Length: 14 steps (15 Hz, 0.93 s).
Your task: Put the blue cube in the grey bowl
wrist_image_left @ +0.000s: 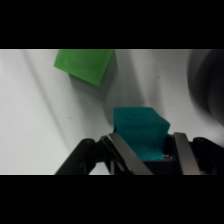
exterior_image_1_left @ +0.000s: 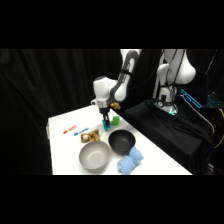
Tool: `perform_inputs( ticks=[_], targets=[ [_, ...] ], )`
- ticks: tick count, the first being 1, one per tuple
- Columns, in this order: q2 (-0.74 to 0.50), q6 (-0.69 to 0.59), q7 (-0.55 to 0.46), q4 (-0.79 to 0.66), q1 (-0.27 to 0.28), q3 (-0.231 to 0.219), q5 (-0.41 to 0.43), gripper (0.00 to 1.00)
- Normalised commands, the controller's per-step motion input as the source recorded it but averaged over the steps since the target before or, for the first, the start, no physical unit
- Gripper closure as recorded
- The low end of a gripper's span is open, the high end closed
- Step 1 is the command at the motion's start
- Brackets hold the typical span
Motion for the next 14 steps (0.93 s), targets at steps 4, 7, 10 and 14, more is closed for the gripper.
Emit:
perform_inputs(
  ticks=[4,7,10,14],
  targets=[
    [-0.26,-0.43,0.15,0.13,0.163,-0.066,-0.150,0.74],
    [-0.22,-0.37,0.19,0.14,0.184,-0.010,-0.149,0.74],
    [-0.14,-0.31,0.21,0.18,0.168,0.025,-0.148,0.74],
    [-0.07,-0.25,0.19,0.19,0.134,0.042,-0.146,0.74]
  ],
)
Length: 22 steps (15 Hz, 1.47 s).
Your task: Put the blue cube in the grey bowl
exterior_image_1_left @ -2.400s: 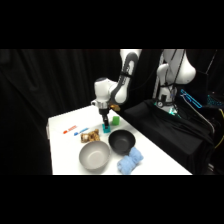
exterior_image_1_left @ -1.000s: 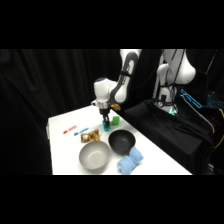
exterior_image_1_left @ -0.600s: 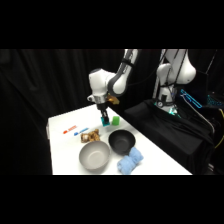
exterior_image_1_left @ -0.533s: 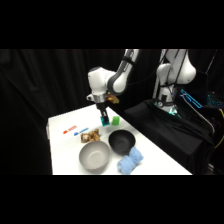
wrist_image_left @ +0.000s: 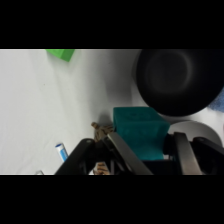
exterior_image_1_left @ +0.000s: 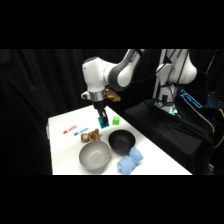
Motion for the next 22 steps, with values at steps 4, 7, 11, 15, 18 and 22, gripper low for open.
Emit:
perform_inputs(
  ticks=[4,7,11,15,18,22],
  targets=[
    [0.04,-0.16,0.13,0.25,0.092,0.047,-0.115,0.74],
    [0.18,-0.03,0.10,0.31,0.063,0.035,-0.093,0.74],
    [0.27,0.04,0.07,0.35,0.059,0.041,-0.052,0.74],
    [0.29,0.06,0.09,0.37,0.078,0.034,-0.051,0.74],
    [0.30,0.09,0.06,0.38,0.059,0.010,-0.066,0.74],
    [0.31,0.13,0.02,0.34,0.009,0.003,-0.039,0.74]
  ],
)
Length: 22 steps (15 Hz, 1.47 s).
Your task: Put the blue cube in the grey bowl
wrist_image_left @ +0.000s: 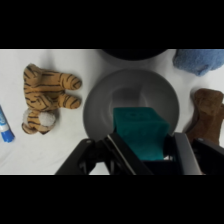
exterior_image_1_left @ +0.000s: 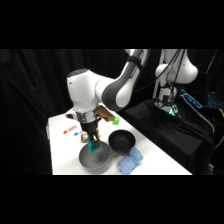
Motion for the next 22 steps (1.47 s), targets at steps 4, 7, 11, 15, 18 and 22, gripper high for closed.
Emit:
perform_inputs(
  ticks=[4,7,11,15,18,22],
  targets=[
    [0.26,0.10,-0.02,0.27,-0.004,0.023,-0.002,0.74],
    [0.18,0.01,-0.02,0.26,-0.001,0.020,-0.006,0.24],
    [0.11,-0.12,-0.03,0.25,-0.008,0.013,-0.009,0.01],
    [-0.02,-0.29,-0.02,0.21,-0.013,0.009,-0.005,0.00],
    [-0.14,-0.49,-0.02,0.19,-0.030,0.012,0.014,0.00],
    [-0.21,-0.52,-0.01,0.14,-0.025,0.004,0.004,0.00]
  ],
)
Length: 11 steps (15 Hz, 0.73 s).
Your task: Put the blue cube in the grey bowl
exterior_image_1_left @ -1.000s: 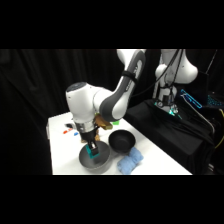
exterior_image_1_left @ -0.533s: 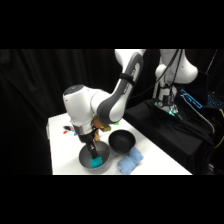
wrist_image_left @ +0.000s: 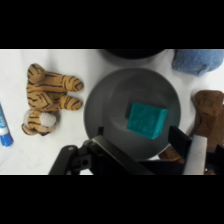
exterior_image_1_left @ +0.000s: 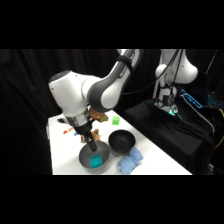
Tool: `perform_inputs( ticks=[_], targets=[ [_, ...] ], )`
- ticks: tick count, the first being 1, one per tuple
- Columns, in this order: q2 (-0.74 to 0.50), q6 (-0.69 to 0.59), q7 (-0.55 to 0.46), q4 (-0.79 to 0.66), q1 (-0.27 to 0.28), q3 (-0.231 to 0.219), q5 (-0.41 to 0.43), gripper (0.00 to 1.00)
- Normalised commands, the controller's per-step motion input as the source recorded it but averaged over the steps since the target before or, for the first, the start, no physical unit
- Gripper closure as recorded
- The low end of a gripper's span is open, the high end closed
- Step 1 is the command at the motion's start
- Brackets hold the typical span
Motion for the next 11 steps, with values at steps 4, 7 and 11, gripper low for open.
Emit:
perform_inputs(
  ticks=[4,7,11],
  targets=[
    [-0.26,-0.44,-0.04,0.04,-0.013,0.014,-0.016,0.00],
    [-0.31,-0.33,-0.08,-0.08,-0.008,0.026,-0.034,0.00],
    [-0.26,-0.17,-0.10,-0.12,-0.022,0.033,-0.017,0.00]
  ],
)
